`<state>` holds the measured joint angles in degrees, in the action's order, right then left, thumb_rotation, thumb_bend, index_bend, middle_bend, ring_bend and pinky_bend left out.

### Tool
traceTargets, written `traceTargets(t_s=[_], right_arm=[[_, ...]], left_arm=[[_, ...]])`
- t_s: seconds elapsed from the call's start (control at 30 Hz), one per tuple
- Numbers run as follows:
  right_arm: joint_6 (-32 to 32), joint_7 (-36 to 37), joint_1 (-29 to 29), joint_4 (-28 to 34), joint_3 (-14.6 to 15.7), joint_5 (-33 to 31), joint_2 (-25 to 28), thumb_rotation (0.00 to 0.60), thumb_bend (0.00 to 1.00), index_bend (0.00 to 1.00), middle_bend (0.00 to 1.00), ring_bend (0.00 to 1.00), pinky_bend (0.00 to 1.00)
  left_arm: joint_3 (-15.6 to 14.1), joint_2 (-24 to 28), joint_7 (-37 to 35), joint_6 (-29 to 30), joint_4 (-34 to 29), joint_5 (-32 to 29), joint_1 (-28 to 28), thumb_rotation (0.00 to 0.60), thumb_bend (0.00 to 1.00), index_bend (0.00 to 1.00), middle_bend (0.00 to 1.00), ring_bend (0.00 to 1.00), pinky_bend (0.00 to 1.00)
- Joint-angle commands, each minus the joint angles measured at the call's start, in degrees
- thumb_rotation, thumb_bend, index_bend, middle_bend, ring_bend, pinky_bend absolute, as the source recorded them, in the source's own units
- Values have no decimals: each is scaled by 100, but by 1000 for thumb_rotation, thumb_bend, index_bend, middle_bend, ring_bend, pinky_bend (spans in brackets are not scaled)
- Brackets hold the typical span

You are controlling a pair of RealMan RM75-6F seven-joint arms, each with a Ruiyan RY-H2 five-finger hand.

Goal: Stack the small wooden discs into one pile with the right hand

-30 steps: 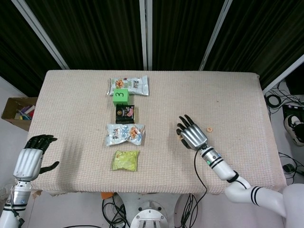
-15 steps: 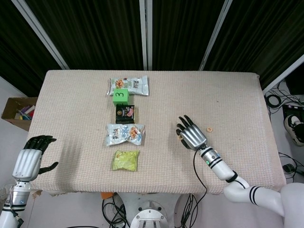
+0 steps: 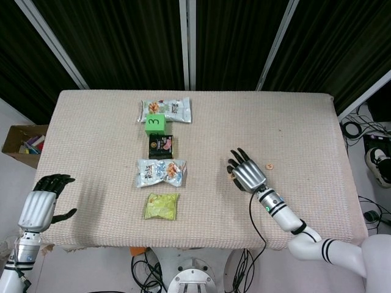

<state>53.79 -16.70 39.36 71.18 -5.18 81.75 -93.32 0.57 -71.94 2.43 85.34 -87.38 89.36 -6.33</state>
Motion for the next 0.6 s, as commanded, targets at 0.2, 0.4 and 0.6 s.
traceTargets(t_s=[0.2,0.4,0.6], right_arm=[[47,22,-8,12,27,2,11,600,386,375,256,0,6],[266,98,-114,42,-82,-111,137,600,271,342,245,0,0],[119,55,-96,56,-168,-338,343,600,270,350,249,0,0]], left_arm=[[-1,10,3,12,-12,4,5,600,85,267,228,169,186],[5,9,-10,49,1,10,18,600,85,267,228,169,186],[3,-25,-28,37,22,2,18,600,85,267,228,169,186]])
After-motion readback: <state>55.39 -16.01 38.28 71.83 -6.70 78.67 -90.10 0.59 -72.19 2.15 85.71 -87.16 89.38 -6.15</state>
